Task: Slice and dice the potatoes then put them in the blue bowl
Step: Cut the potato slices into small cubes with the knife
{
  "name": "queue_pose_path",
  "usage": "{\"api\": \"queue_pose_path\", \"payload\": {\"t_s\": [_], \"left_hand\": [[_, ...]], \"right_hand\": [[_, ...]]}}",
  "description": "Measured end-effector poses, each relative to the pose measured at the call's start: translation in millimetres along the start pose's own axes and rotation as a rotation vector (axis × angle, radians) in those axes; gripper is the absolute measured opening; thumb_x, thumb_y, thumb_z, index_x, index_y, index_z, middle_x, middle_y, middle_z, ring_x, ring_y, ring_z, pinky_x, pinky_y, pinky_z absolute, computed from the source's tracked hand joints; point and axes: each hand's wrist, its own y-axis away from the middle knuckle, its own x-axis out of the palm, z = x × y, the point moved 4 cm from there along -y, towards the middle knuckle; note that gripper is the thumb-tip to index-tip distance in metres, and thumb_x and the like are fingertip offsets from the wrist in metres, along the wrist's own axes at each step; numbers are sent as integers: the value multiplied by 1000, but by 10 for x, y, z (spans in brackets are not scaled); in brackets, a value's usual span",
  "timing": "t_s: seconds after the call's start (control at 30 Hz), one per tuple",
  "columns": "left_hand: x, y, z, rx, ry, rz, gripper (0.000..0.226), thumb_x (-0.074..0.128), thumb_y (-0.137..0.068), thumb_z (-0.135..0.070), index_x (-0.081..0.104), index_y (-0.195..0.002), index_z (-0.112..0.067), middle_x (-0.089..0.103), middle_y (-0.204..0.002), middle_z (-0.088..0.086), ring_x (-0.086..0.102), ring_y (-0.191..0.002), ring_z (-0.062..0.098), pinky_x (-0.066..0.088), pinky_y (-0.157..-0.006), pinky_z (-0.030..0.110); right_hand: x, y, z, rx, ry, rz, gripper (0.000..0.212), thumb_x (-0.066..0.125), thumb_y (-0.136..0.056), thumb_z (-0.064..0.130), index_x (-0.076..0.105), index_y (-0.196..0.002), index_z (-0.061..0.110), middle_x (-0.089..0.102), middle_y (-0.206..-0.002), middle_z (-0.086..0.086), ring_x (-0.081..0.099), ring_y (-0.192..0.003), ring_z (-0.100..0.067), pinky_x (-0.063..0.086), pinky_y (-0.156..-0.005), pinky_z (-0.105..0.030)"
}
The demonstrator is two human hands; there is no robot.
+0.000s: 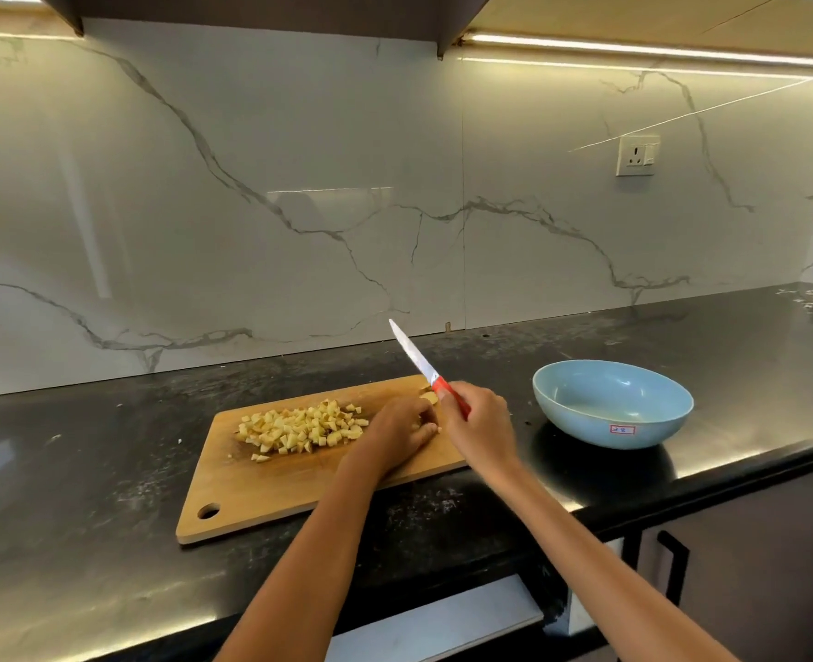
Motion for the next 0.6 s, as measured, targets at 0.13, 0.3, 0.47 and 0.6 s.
{"api": "queue_pose_path", "payload": {"t_s": [0.13, 0.3, 0.47, 0.6], "left_hand": [[-64, 16, 87, -13, -44, -31, 6, 58, -89, -19, 61, -92, -14, 63, -98, 0, 53, -85, 11, 44, -76, 22], [-147, -26, 284, -108, -153, -43, 16, 53, -92, -26, 58, -99, -12, 58, -105, 4, 52, -92, 14, 41, -80, 24], [-320, -61, 542, -260, -322, -188, 21, 45, -96, -19, 59, -110, -14, 59, -113, 6, 52, -106, 21, 40, -93, 33], [-365, -73, 492, -281, -331, -248, 24, 42, -98, -24, 61, -112, -18, 61, -112, 2, 51, -108, 20, 35, -97, 38]], "right_hand": [[190, -318, -12, 57, -145, -112, 26, 49, -97, 26, 65, -80, 14, 51, -55, 8, 44, -48, -3, 30, -44, -14], [346, -694, -197, 104, -130, -196, 29, 46, -99, 25, 59, -76, 12, 49, -56, 5, 43, -49, -5, 30, -46, -17], [324, -866, -476, 193, -173, -316, 30, 46, -99, 21, 62, -77, 8, 50, -57, 3, 44, -52, -5, 31, -49, -19], [265, -910, -529, 224, -226, -362, 28, 47, -97, 17, 60, -73, 9, 52, -59, -2, 44, -52, -9, 32, -50, -20]]}}
